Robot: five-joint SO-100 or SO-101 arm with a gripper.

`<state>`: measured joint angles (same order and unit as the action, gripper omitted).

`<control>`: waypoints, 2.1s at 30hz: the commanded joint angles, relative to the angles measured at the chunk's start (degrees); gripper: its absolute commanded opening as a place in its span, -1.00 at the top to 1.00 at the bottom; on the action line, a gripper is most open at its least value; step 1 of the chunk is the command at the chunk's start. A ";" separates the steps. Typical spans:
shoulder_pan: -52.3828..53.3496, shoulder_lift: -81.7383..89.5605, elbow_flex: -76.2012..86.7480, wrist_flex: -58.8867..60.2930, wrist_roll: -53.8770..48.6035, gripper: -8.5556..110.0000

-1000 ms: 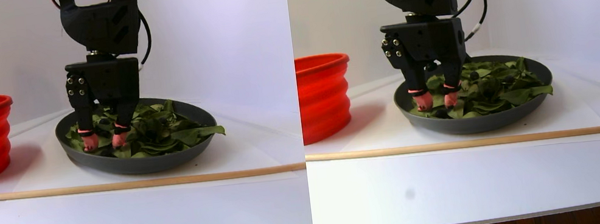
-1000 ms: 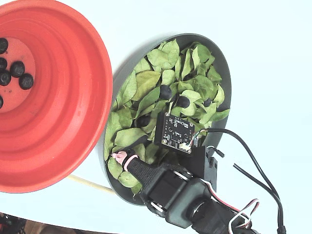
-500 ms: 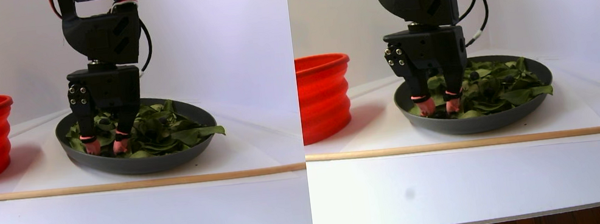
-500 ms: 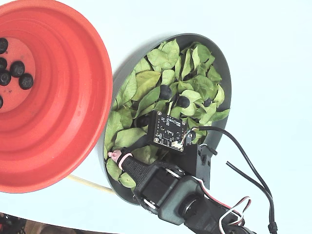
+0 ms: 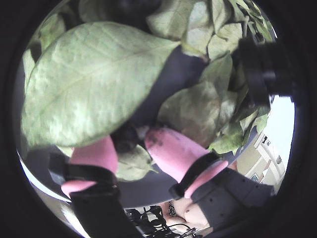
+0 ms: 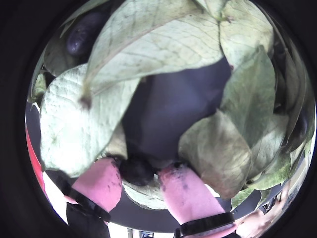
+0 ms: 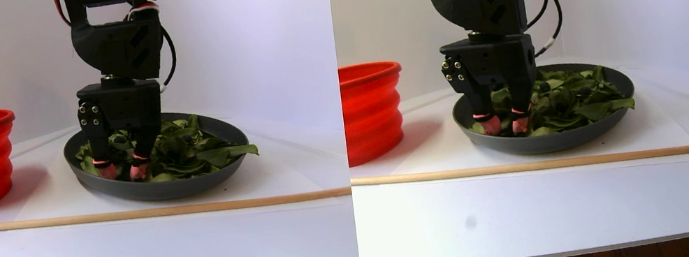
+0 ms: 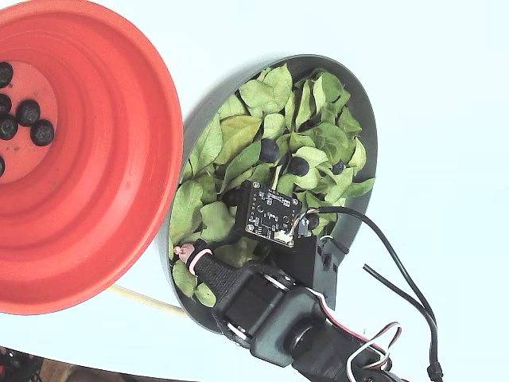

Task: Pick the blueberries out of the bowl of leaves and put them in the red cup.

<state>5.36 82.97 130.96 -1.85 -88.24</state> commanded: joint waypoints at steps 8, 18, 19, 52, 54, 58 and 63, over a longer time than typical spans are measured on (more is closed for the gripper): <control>0.26 -0.44 0.70 -1.05 0.88 0.67; 0.35 0.88 0.35 -1.23 -0.09 0.68; 0.35 1.23 0.35 -1.23 -0.26 0.68; -1.58 18.37 0.97 8.35 -2.37 0.68; -1.76 19.69 1.05 9.40 -2.64 0.68; -2.64 22.85 1.41 11.69 -2.72 0.68; -3.78 26.37 1.41 14.77 -2.46 0.68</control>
<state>2.37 103.18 132.71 11.87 -90.44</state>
